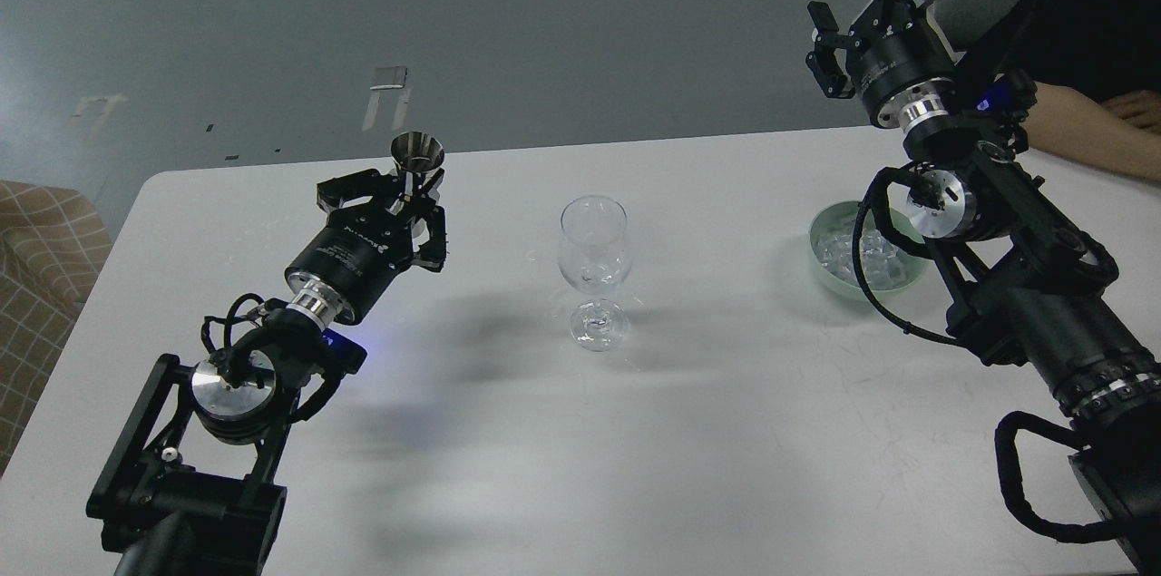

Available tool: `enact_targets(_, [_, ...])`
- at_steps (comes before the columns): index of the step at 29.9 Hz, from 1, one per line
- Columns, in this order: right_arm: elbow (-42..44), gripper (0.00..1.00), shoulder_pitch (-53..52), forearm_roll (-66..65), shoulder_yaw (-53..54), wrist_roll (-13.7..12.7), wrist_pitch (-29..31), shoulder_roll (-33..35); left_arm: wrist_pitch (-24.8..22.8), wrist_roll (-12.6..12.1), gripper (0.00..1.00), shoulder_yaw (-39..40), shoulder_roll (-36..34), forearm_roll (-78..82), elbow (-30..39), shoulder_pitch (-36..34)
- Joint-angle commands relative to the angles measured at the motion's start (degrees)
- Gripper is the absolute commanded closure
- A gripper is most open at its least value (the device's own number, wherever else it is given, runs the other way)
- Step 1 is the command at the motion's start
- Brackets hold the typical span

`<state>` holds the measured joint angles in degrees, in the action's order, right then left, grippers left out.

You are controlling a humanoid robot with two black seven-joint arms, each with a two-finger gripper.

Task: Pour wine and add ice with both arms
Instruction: 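Lift the jigger with the left gripper and carry it beside the wine glass, then tilt the jigger over the wine glass with the left gripper to pour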

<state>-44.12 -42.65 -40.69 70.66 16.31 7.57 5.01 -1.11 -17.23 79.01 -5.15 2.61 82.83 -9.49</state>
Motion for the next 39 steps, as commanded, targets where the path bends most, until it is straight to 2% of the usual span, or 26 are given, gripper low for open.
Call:
enact_targets(1, [0.0,0.0,0.0,0.0,0.0,0.0,0.0,0.0,3.0,0.1,1.0,-2.0,-0.6,0.1,2.6,0.4])
enact_targets(11, [-0.1,0.0,0.1,0.0,-0.1,0.0,0.0,0.0,8.5,0.0,1.0,-5.4,-0.8,6.9,6.1,0.0])
enact_targets(18, [-0.2,0.0,0.2,0.0,0.0,0.0,0.0,0.0,10.3,-0.1,1.0,-7.6,-0.8,9.4,7.2,-0.3])
enact_targets(30, [-0.3,0.0,0.5,0.0,0.0,0.0,0.0,0.0,13.9,-2.6,1.0,-8.8,-0.4,13.2,9.4,-0.6])
enact_targets(39, [-0.4,0.0,0.5,0.0,0.0,0.0,0.0,0.0,15.6,-3.1,1.0,-10.0,-0.6,14.7,10.7,-1.6])
